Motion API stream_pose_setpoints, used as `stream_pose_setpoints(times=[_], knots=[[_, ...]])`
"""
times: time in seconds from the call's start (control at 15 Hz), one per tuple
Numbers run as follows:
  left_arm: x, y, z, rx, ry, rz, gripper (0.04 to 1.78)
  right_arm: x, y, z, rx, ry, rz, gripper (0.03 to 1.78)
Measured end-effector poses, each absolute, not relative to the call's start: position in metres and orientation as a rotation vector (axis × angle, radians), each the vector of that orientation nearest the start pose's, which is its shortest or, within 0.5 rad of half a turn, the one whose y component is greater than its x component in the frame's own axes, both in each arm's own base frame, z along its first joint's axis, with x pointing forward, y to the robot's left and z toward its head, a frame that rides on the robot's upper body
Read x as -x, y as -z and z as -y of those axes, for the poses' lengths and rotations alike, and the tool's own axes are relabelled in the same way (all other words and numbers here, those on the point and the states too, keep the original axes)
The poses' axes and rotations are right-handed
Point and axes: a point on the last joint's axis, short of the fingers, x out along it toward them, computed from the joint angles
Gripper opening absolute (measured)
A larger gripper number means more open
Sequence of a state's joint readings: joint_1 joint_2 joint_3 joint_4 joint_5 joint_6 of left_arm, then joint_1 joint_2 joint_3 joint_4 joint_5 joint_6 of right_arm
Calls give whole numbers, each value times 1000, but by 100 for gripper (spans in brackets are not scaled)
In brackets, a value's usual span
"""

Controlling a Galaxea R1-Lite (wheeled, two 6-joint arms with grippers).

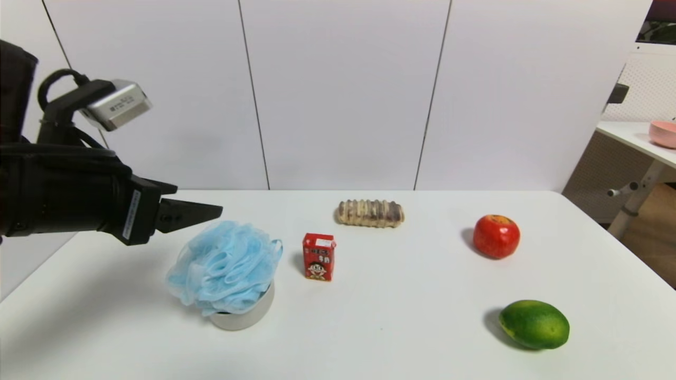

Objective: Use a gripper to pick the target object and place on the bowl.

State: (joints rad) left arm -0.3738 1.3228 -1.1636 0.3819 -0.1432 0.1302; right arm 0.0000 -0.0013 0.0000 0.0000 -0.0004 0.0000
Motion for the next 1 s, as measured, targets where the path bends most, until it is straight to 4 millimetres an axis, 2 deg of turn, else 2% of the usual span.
stream_pose_setpoints(times=[0.13,0.27,0.6,0.8,1.0], knots=[[-173,-297,64,-173,501,-454,156,23,-75,0,0,0,1,175],[-162,-297,50,-162,436,-441,160,23,-75,0,0,0,1,175],[-123,-279,17,-124,258,-440,165,23,-75,0,0,0,1,175],[-86,-261,2,-88,133,-402,167,23,-75,0,0,0,1,175],[-47,-235,-1,-21,44,-304,168,23,-75,0,0,0,1,175]])
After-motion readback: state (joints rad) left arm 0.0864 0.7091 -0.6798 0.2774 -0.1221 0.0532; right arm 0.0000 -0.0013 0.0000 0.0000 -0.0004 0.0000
